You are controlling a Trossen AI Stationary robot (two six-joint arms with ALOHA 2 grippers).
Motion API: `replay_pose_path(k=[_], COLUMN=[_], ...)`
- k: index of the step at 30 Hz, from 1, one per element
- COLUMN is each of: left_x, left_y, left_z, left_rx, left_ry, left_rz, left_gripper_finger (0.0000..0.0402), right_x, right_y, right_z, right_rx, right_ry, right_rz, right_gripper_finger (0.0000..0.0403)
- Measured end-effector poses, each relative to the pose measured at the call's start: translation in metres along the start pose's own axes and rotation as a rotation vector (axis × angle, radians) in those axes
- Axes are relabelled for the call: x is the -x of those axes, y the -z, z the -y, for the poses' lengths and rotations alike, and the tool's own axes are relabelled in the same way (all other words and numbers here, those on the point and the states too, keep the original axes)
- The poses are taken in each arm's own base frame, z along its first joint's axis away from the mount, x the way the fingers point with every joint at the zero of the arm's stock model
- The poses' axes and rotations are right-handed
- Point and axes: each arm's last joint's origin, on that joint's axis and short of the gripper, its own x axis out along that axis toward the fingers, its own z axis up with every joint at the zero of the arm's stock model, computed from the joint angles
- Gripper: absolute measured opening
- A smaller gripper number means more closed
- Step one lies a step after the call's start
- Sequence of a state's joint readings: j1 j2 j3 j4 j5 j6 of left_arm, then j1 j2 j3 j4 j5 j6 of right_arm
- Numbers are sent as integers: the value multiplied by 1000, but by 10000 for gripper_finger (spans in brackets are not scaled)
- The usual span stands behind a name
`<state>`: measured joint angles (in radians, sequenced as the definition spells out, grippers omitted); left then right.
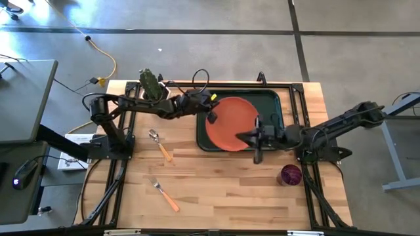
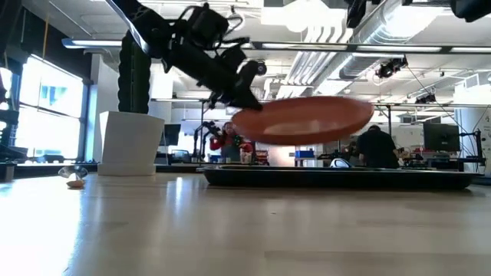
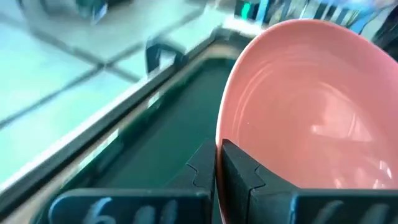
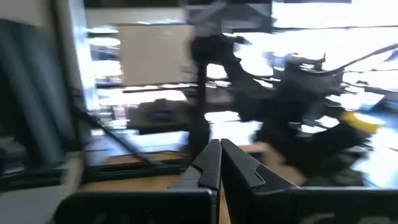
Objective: Pick and place plate/cup/fork/spoon on tray
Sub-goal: Put the orange plate on the black tray
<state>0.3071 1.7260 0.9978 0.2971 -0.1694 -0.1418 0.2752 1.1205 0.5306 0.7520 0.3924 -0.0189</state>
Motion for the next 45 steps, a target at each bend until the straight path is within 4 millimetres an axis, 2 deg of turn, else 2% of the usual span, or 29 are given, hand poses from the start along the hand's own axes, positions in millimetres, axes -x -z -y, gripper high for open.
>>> replay_pose_path(k=[6, 16, 22, 29, 35, 45], left_x=[-9, -31, -36, -37, -37, -10], left_y=[12, 34, 38, 34, 34, 51], left_z=[-6, -25, -38, -39, -38, -43], left_rx=[1, 32, 50, 72, 60, -95], left_ry=[-17, -78, -92, -79, -71, -89], left_rz=[-56, -117, -126, -86, -92, -456], left_gripper_finger=[6, 7, 9, 30, 25, 25], right_x=[-14, -20, -21, -22, -22, -20], right_y=[10, 20, 24, 24, 24, 37], right_z=[-2, -4, 0, 2, 2, 1], right_rx=[21, 4, 27, 4, -11, -43], right_ry=[132, 148, 189, 177, 176, 181], right_rz=[-42, -52, -89, -87, -83, -204], right_gripper_finger=[0, 0, 0, 0, 0, 0])
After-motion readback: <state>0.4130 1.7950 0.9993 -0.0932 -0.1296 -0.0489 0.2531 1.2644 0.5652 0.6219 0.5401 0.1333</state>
